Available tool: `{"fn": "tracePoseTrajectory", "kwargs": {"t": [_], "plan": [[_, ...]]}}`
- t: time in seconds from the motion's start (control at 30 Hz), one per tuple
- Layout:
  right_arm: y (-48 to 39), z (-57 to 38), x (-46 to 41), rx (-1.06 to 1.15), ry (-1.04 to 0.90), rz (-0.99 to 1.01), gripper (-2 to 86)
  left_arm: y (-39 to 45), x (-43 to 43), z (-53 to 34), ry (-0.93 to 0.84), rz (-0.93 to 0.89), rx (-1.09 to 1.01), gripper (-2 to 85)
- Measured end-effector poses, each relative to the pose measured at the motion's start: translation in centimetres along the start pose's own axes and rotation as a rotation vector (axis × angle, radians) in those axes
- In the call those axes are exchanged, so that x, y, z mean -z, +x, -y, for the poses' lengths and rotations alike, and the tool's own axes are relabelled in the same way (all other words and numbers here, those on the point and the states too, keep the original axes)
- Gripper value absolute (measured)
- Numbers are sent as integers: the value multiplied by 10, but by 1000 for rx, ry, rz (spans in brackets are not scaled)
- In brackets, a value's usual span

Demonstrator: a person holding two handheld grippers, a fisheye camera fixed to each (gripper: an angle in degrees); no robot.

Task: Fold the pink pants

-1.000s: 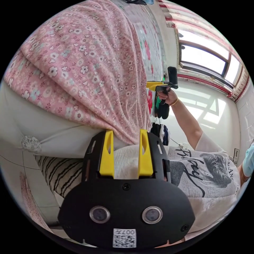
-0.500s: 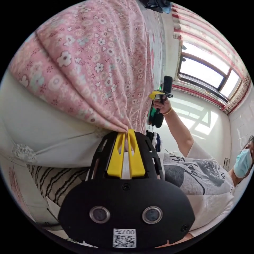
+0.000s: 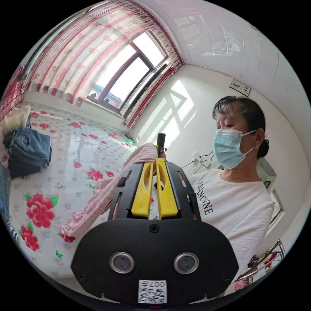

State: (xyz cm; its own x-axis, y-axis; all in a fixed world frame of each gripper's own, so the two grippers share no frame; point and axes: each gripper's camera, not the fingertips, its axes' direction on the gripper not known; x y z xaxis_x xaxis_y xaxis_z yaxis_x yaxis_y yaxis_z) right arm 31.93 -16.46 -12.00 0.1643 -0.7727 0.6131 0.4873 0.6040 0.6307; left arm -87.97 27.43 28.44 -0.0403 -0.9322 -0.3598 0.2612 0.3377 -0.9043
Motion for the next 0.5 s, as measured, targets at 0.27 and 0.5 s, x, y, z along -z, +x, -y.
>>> {"fn": "tracePoseTrajectory", "kwargs": {"t": [0.27, 0.5], "plan": [[-189, 31, 8, 203, 162, -435, -2, 72, -7, 63, -16, -104, -191, -10], [-211, 11, 2, 20, 185, -516, -2, 49, -58, 72, -124, -180, -103, -10]]}}
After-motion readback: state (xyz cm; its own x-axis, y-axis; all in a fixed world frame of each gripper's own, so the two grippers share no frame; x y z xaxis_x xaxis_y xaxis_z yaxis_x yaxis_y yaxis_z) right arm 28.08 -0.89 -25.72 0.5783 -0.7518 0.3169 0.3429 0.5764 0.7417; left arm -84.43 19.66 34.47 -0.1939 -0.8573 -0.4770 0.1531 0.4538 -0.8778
